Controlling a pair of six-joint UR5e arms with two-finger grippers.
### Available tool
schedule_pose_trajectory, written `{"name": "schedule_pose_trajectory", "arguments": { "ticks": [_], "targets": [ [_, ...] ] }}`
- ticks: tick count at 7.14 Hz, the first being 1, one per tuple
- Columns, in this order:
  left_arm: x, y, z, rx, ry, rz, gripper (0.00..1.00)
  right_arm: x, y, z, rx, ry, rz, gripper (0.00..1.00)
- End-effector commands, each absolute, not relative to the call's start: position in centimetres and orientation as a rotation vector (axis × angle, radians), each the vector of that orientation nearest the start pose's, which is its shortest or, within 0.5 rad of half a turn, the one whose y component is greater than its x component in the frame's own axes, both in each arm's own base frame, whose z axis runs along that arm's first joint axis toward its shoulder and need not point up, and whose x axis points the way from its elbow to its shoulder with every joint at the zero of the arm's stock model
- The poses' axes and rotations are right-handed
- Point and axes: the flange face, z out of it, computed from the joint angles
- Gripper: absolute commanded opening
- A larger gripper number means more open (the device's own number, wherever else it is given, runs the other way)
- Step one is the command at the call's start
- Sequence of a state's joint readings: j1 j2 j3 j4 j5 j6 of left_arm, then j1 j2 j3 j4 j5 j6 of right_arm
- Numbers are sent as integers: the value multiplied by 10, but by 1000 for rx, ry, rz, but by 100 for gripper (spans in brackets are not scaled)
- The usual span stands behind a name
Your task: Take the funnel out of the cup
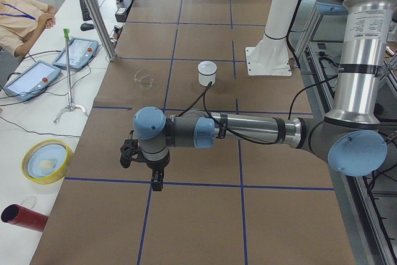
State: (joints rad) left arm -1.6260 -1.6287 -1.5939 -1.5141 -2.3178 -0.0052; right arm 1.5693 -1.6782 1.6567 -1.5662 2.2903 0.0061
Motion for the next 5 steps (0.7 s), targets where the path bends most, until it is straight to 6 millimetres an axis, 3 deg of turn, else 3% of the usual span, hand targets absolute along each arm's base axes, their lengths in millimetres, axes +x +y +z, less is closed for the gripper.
{"name": "schedule_pose_trajectory", "arguments": {
  "ticks": [1,5],
  "targets": [
    [-94,-510,628,34,746,-52,100,67,-445,670,-19,-719,10,100],
    [-94,-510,629,41,746,-53,100,67,-445,670,-19,-719,10,100]
  ]
}}
